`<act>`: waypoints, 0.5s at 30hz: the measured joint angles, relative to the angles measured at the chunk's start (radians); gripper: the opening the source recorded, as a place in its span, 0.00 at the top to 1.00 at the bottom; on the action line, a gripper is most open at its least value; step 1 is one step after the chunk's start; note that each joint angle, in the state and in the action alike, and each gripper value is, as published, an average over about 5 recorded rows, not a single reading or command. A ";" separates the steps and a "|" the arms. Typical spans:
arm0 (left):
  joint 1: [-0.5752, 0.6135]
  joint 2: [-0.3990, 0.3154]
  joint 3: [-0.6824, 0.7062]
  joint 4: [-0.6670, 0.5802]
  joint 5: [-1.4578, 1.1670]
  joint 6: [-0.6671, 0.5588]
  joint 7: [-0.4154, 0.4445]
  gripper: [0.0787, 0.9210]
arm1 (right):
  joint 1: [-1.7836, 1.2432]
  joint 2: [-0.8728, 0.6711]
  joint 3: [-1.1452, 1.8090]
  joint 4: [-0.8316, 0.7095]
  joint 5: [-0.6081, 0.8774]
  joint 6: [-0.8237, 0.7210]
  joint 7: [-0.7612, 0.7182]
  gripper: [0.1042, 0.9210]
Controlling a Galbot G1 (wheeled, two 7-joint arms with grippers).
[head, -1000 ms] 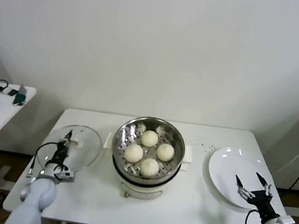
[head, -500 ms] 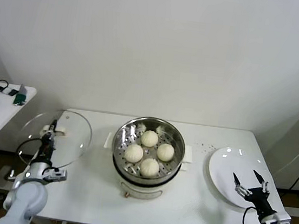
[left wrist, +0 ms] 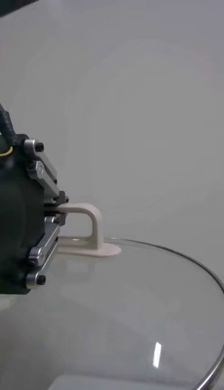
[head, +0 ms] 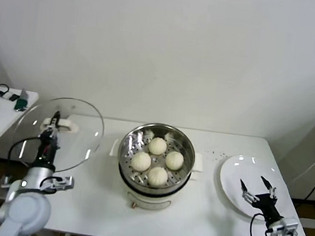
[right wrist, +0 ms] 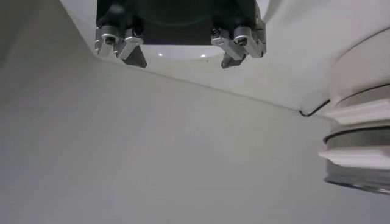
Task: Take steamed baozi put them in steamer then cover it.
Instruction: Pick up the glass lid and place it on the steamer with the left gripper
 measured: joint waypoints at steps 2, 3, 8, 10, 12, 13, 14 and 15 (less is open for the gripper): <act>-0.011 0.009 0.032 -0.023 -0.002 0.027 0.017 0.92 | 0.014 -0.001 -0.016 -0.010 -0.003 -0.002 0.004 0.12; -0.019 0.011 0.051 -0.032 -0.002 0.040 0.026 0.92 | 0.022 -0.001 -0.024 -0.014 -0.005 -0.002 0.006 0.12; -0.076 0.008 0.159 -0.058 0.021 0.099 0.084 0.92 | 0.060 0.004 -0.061 -0.039 -0.014 -0.001 0.009 0.12; -0.106 -0.001 0.206 -0.062 0.039 0.119 0.113 0.92 | 0.074 0.005 -0.072 -0.050 -0.017 0.000 0.009 0.12; -0.136 -0.016 0.252 -0.061 0.061 0.137 0.143 0.92 | 0.085 0.006 -0.080 -0.061 -0.021 0.002 0.008 0.12; -0.151 -0.026 0.274 -0.059 0.072 0.145 0.159 0.92 | 0.090 0.006 -0.083 -0.065 -0.023 0.003 0.008 0.12; -0.167 -0.037 0.296 -0.056 0.084 0.154 0.173 0.92 | 0.095 0.007 -0.085 -0.069 -0.024 0.004 0.008 0.12; -0.183 -0.048 0.318 -0.051 0.095 0.163 0.188 0.92 | 0.099 0.007 -0.087 -0.072 -0.025 0.005 0.008 0.12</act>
